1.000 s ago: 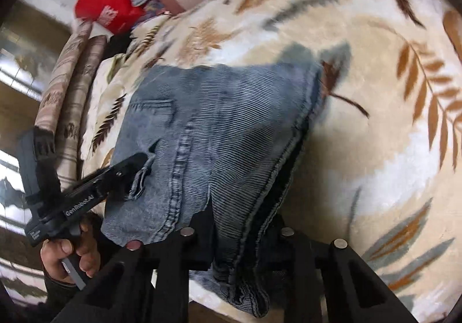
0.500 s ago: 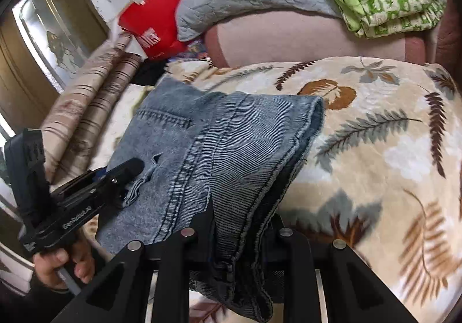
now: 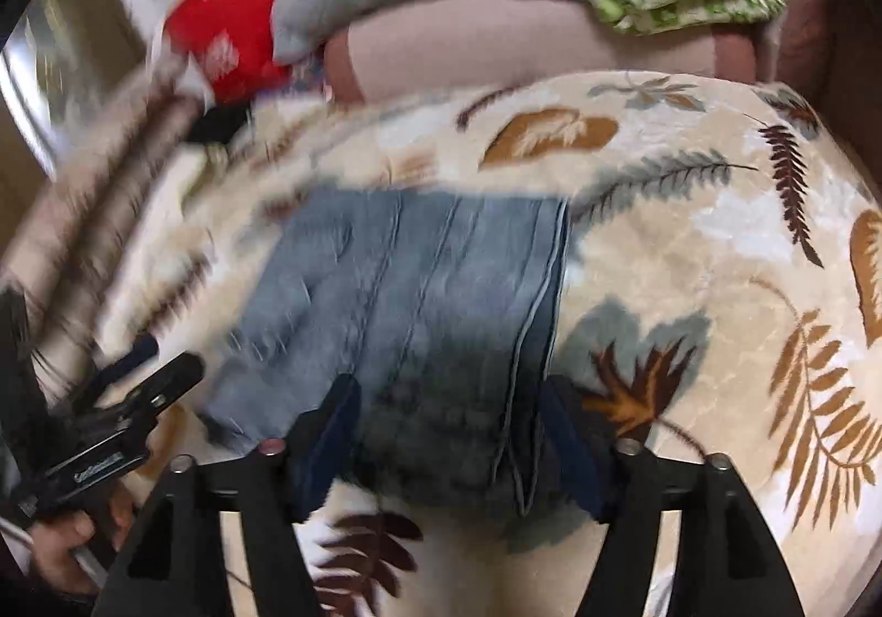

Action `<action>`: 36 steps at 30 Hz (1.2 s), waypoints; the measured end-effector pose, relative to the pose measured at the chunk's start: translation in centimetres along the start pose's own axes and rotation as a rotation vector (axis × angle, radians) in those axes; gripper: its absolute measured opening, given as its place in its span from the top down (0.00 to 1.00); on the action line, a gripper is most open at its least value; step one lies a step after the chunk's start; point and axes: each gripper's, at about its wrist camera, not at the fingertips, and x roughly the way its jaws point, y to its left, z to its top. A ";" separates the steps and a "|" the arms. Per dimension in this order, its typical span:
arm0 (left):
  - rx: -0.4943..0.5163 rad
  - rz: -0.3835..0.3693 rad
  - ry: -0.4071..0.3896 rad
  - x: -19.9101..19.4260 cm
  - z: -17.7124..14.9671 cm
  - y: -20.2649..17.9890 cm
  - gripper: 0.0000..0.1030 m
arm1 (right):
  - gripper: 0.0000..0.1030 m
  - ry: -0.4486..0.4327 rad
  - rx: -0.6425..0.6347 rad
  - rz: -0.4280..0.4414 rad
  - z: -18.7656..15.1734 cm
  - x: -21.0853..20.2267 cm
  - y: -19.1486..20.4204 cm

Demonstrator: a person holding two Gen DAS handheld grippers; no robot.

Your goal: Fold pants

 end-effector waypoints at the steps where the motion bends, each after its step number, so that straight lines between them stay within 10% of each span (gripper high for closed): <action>1: -0.027 -0.012 -0.033 0.1 -0.2 0.2 0.07 | 0.27 0.087 -0.043 -0.074 -1.0 2.5 0.1; 8: -0.053 0.008 -0.195 -6.4 0.4 0.7 0.08 | 0.23 0.007 0.000 -0.070 0.4 -1.1 -0.7; 15: 0.005 0.022 -0.057 -2.2 -0.5 -0.4 0.07 | 0.22 -0.066 0.042 -0.119 8.1 1.0 -0.8; 18: -0.021 -0.001 -0.044 -2.4 -0.2 -0.2 0.07 | 0.15 0.046 0.010 -0.274 9.6 6.9 -1.4; 19: -0.019 -0.006 -0.044 -2.4 -0.2 -0.2 0.07 | 0.15 0.163 -0.014 -0.299 9.0 9.9 -1.9; 28: -0.049 0.030 -0.076 -4.3 -0.4 -0.3 0.08 | 0.07 -0.033 -0.060 -0.222 4.0 -1.1 -1.0; 36: -0.047 0.036 -0.124 -7.9 -1.1 -1.1 0.08 | 0.00 -0.018 -0.250 -0.163 -3.9 -6.4 1.7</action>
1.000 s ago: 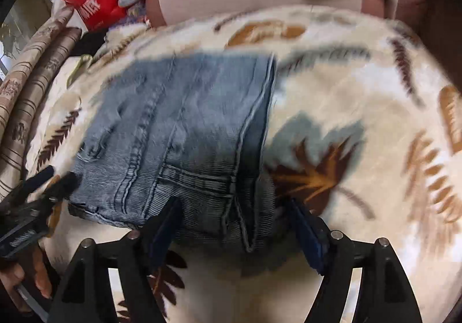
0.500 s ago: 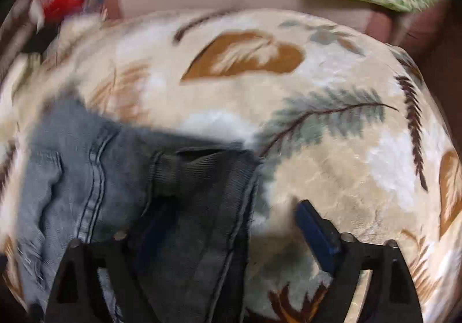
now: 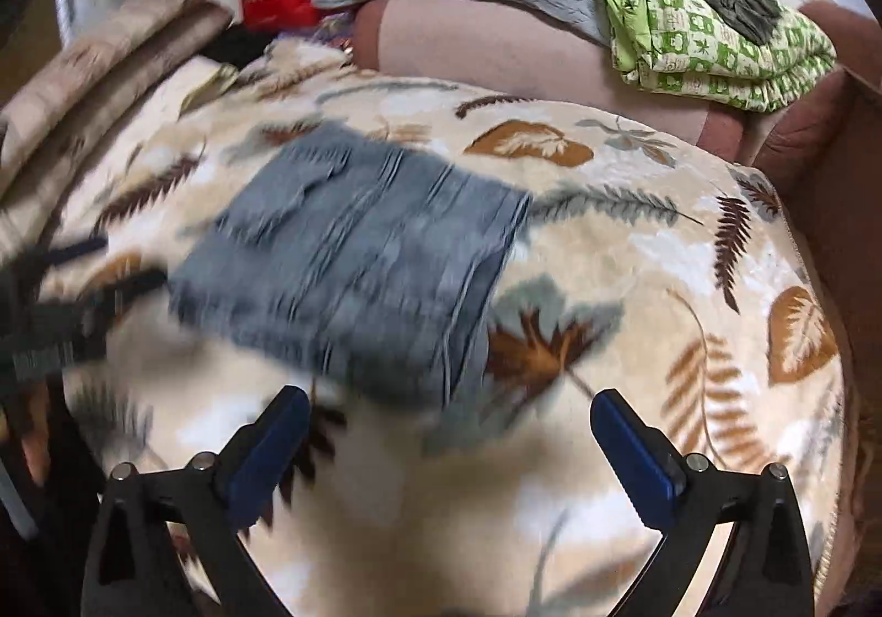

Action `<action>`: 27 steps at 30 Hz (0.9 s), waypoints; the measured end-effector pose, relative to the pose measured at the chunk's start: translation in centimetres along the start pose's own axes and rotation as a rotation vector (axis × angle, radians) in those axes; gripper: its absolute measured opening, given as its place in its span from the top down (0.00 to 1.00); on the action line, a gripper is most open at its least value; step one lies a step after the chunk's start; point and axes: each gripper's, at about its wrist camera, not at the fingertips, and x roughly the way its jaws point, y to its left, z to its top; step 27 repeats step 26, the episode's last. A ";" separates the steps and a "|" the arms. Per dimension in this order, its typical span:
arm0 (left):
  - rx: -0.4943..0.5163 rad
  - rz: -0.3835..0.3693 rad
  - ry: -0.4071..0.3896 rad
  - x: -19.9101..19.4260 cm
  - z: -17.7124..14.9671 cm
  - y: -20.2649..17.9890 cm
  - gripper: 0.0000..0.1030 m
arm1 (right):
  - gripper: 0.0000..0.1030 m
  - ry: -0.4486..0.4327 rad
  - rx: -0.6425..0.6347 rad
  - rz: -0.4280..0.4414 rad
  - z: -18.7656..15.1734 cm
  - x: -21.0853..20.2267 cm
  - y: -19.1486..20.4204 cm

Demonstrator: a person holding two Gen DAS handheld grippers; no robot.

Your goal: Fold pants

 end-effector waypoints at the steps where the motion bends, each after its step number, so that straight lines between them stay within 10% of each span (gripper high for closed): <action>1: -0.002 0.003 -0.004 -0.3 0.0 0.0 0.08 | 0.00 -0.001 -0.013 -0.011 -0.7 -0.6 0.3; 27: 0.014 -0.071 0.027 -0.7 2.3 -2.4 0.02 | 0.00 -0.024 0.024 -0.026 -0.2 -2.6 0.3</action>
